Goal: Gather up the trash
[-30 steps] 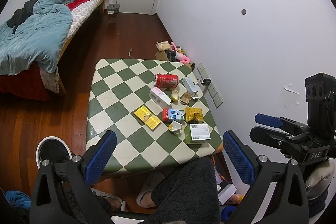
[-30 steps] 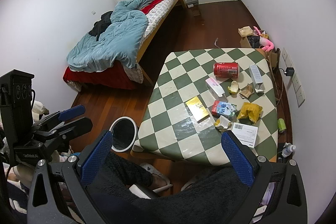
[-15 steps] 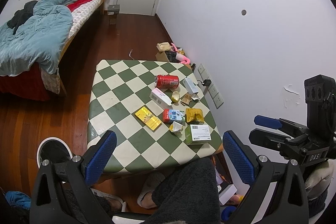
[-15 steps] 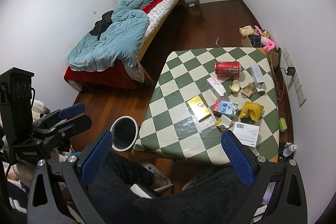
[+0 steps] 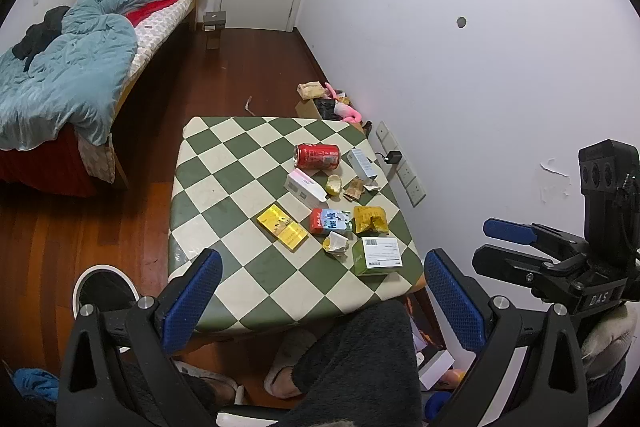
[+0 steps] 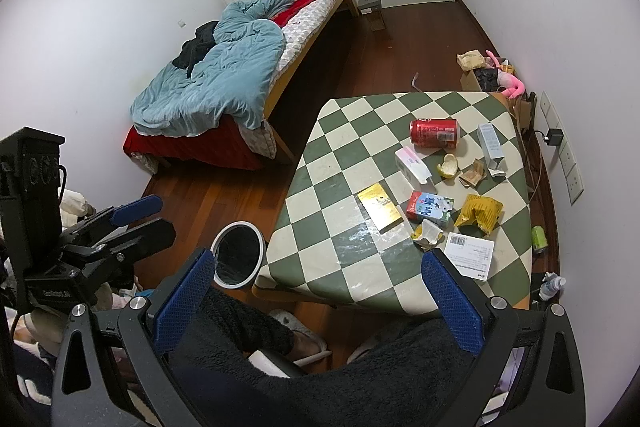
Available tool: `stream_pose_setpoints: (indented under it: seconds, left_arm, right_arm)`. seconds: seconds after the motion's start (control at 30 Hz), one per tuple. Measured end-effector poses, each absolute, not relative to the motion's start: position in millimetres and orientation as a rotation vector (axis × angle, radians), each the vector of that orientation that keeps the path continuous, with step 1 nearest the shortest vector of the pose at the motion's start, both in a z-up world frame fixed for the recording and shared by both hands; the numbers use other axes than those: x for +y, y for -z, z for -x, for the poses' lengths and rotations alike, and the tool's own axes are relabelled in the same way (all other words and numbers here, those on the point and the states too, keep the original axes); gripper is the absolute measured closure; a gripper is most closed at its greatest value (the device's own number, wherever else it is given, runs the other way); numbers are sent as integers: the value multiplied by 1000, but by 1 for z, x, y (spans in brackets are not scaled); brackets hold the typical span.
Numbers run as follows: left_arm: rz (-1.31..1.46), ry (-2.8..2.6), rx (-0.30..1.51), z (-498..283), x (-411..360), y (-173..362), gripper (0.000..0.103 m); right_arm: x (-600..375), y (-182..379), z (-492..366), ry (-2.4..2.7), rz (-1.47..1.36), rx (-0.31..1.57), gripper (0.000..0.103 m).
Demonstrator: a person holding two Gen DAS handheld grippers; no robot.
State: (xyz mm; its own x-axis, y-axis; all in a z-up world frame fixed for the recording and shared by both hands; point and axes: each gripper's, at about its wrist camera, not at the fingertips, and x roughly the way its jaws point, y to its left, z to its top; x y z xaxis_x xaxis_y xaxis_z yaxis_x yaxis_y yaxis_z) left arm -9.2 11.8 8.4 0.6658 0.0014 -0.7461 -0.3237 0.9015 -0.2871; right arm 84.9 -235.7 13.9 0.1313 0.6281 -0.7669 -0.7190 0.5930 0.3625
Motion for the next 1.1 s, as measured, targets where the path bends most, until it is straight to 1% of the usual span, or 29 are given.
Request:
stream_pose_setpoints:
  seconds: [0.53,0.67,0.77,0.87,0.93,1.1]
  left_arm:
    - [389,-216,823,7,7,-8,0]
    - [285,-411,819,-12,12,14,0]
    - [239,-539,843,-34,22,52,0]
    - [184,-634,879,-56,30,102,0]
    - [171,-666,941,-71,36,137,0]
    - [330,-645,1150,-106,58,219,0]
  right_arm:
    - [-230,-18,-80,-978,82,1043,0]
    - [-230,-2,-86,-907,0,1048,0]
    - [-238,34,-109,-786,-53,1086,0]
    - [-240,86,-139,-620,-27,1142,0]
    - [-239,125,-160,-527,-18,1196,0]
    - [-240,212,-206,-359,13,1317,0]
